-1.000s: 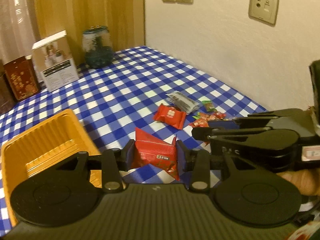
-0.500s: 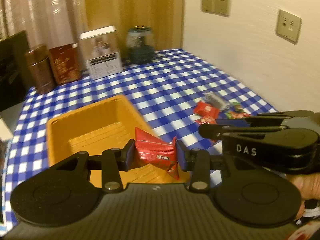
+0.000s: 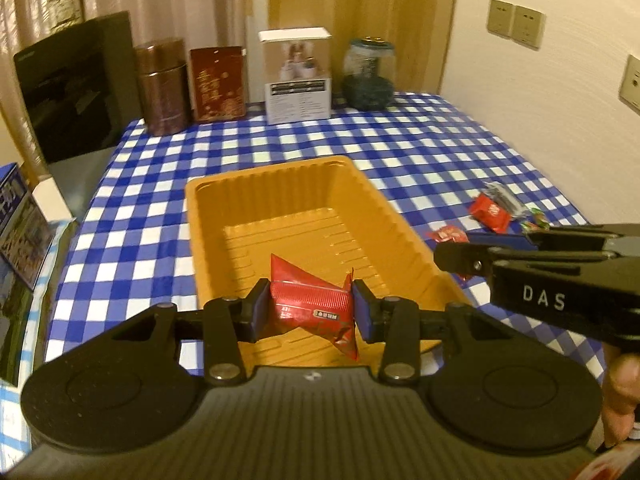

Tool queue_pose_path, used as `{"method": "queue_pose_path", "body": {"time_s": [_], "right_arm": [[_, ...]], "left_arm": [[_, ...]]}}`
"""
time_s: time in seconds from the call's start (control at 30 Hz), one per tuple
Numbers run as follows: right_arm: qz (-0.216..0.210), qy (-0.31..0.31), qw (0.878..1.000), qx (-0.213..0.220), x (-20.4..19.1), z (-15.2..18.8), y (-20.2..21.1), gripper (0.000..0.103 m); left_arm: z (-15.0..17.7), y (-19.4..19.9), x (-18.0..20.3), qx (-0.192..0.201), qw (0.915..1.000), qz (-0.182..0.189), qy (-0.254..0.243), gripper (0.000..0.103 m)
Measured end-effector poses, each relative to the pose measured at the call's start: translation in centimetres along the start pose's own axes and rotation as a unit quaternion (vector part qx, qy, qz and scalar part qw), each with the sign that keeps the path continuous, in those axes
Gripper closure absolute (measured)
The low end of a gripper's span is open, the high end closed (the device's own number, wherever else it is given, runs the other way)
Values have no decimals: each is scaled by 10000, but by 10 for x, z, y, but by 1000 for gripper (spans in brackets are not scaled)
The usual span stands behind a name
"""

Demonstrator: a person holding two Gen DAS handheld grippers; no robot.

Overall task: Organize snacks
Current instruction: 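Carry both red snacks over the orange tray with both grippers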

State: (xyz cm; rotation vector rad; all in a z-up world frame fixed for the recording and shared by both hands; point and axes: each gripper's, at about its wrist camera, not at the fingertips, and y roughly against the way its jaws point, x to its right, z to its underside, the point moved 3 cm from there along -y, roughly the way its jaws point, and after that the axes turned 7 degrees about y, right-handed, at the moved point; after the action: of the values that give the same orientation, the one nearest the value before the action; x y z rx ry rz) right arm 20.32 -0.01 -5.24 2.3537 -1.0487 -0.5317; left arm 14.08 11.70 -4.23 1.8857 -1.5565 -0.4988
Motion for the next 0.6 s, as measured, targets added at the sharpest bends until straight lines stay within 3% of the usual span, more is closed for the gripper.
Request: {"method": "queue_pose_path", "body": {"time_s": [0.6], "right_arm": [[-93, -103, 9996, -250, -3, 0, -29, 80]], "left_arm": [[2, -21, -13, -179, 9995, -71, 240, 62]]}}
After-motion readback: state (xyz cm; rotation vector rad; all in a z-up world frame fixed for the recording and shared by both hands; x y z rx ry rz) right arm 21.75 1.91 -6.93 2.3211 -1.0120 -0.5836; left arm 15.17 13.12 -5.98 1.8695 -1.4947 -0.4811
